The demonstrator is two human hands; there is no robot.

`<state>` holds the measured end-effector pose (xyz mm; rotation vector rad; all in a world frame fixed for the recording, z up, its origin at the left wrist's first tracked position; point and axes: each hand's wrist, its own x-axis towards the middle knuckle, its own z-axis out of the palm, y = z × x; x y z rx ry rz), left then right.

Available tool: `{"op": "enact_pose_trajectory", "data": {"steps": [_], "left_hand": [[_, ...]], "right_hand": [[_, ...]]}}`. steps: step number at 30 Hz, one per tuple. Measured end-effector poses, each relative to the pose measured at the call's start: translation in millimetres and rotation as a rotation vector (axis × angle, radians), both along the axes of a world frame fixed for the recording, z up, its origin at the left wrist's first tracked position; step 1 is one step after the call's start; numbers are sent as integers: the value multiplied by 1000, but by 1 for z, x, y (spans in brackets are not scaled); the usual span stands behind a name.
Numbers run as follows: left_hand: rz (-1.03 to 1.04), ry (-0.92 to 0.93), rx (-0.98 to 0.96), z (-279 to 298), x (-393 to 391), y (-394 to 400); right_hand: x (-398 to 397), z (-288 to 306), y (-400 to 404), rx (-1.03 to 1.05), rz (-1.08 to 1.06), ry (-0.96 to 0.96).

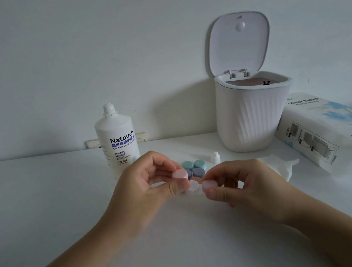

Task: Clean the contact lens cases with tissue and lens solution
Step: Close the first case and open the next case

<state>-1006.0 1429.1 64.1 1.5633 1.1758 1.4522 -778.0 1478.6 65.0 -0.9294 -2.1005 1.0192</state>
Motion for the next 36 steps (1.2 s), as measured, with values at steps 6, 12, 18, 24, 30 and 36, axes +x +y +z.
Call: {"op": "enact_pose_trajectory", "data": {"steps": [6,12,18,24,30,36], "left_hand": [[-35,61,7,-4,5,2],[-48,146,2,-8,3,3],[-102,153,-22,-8,3,2],[-95,82,-86,-8,0,2],[-79,175,-35,-7,1,1],[21,249,-26,-6,-1,1]], "right_hand": [[-3,-1,-1,16,13,-18],[-5,0,-3,23,28,-15],[-4,-1,-3,35,22,-23],[-1,1,-3,46,10,10],[-1,2,-3,54,1,11],[0,1,-2,64,-10,13]]}}
